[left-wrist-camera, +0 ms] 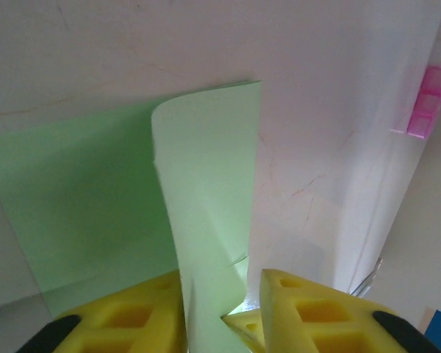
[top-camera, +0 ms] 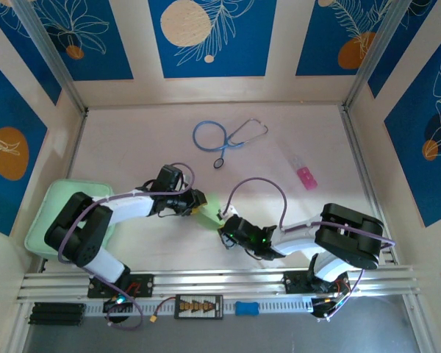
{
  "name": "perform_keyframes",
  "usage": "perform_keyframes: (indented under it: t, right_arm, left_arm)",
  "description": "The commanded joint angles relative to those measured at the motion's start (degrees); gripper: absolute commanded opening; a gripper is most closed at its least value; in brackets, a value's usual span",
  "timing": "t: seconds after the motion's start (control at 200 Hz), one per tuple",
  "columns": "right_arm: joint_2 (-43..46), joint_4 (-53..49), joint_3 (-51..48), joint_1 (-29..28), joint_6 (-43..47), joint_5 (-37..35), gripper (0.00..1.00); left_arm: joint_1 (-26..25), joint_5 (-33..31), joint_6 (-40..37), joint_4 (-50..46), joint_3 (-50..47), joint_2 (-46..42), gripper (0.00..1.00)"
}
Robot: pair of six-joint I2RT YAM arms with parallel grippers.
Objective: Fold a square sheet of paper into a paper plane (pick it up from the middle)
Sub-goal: Fourth fold the wing at the center of the table.
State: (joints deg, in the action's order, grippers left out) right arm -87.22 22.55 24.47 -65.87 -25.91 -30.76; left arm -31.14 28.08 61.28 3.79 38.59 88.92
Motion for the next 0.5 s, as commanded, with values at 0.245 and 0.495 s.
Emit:
perform_keyframes:
  t: [0.245,0.495]
  right_arm:
    - [0.03,-7.88,3.73,-2.13,4.58,-3.2,0.19]
    - [0.1,-13.6,7.0,-4.34,7.85,-8.79,0.22]
  left_arm:
    - [0.38,0.85,1.51,-0.63,0.09,-1.27,0.16]
    - [0.38,0.85,3.53,0.37,-0.49,-1.91,0.11]
